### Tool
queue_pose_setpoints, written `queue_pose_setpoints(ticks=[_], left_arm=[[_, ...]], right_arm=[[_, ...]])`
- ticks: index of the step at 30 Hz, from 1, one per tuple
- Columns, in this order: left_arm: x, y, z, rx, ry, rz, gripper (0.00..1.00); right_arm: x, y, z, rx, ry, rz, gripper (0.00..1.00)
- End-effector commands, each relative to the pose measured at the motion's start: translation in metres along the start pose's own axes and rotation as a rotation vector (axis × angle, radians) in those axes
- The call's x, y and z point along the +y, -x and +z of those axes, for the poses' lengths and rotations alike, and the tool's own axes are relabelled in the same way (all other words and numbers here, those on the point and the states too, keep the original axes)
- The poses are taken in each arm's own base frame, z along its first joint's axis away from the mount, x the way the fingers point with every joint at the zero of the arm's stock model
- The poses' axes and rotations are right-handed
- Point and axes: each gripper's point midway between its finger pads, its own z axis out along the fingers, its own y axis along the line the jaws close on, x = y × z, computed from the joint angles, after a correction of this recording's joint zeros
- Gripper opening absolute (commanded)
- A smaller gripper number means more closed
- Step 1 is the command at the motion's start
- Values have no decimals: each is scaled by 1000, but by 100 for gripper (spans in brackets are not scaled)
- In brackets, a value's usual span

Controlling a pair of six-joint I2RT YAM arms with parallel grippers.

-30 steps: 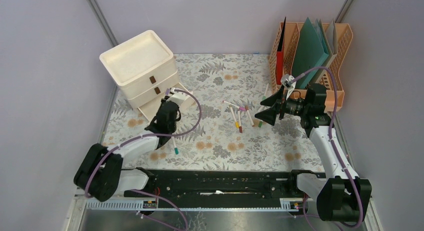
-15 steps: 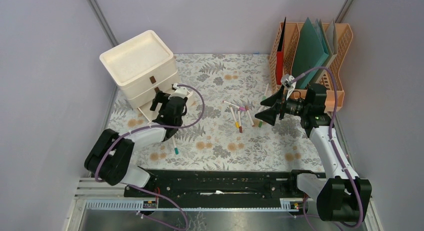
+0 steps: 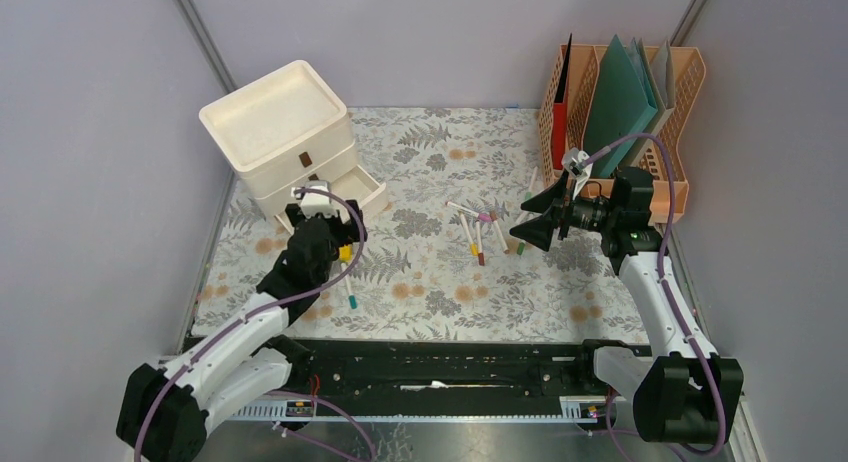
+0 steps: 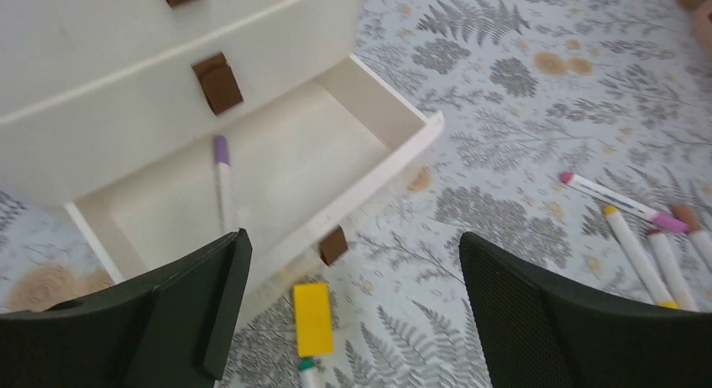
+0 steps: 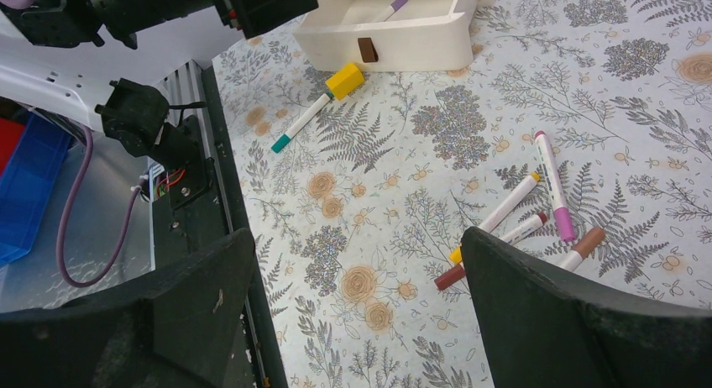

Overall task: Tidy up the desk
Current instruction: Place the stationery in the drawer.

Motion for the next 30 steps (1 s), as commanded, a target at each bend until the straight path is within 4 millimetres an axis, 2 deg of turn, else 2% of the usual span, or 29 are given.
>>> queue_pose_setpoints(ticks=[1,7,12,30], left_arm=[[-24,-12,-17,36,-142,-181,99],[-32,-28,-30,118,-176,-320,99],[-30,-47,-36,227,-133,-374,99],[-24,-105,-44,490,-26,-365,99]], right_arm=[[8,17,-3,-25,16,-65,100],[9,18,-3,-26,14,-68,100],[9,18,-3,-26,14,-69,100],[9,19,-4,-28,11,-71,100]])
